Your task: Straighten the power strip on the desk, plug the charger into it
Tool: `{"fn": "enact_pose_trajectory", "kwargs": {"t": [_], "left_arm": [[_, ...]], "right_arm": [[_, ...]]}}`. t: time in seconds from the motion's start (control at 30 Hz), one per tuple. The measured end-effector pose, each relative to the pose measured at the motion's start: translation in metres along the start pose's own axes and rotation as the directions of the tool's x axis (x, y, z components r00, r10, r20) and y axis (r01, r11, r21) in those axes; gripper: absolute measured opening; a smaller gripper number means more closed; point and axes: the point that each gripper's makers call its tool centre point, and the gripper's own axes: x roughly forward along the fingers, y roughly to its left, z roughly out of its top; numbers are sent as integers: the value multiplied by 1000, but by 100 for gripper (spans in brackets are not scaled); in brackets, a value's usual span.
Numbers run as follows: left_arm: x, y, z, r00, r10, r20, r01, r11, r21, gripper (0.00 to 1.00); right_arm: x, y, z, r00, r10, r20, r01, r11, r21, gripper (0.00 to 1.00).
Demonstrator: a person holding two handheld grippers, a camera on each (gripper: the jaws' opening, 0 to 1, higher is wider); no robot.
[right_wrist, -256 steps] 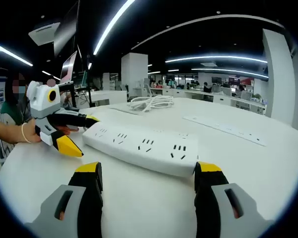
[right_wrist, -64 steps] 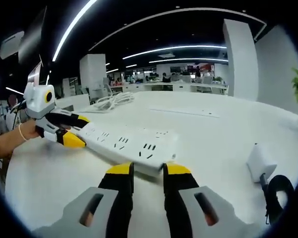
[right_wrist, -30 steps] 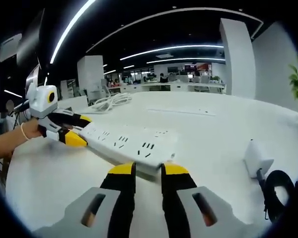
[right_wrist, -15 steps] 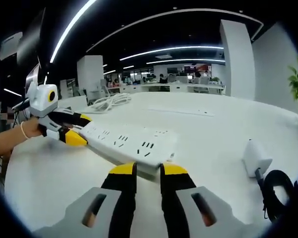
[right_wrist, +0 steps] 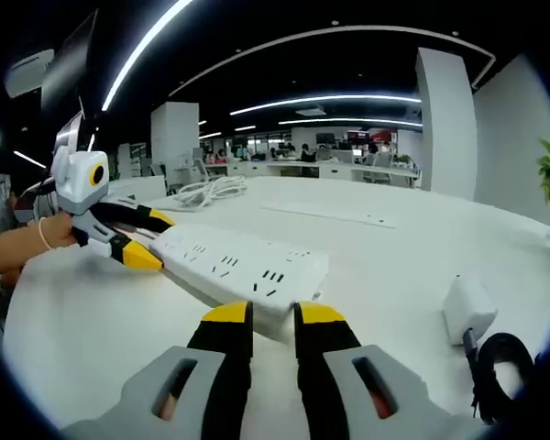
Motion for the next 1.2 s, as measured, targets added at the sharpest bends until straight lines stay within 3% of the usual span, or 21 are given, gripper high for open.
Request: {"fn": "enact_pose_trajectory", "kwargs": {"t": [0.33, 0.67, 0.9, 1.2], "left_arm": [[-9, 3, 2, 1000, 10, 7, -10, 999, -37, 36], [-18, 4, 6, 999, 35, 25, -34, 998, -58, 44], [-22, -1, 6, 999, 34, 31, -30, 991, -129, 45], [-29, 0, 1, 997, 76, 9, -75, 993, -96, 48]], "right_arm": [[-6, 2, 13, 999, 17, 41, -18, 1000, 23, 23], [-11, 2, 9, 999, 24, 35, -26, 998, 52, 28], [-14, 7, 8, 998, 52, 38, -55, 996, 73, 34], [-17, 22, 8, 992, 117, 37, -121, 986, 118, 41]]}}
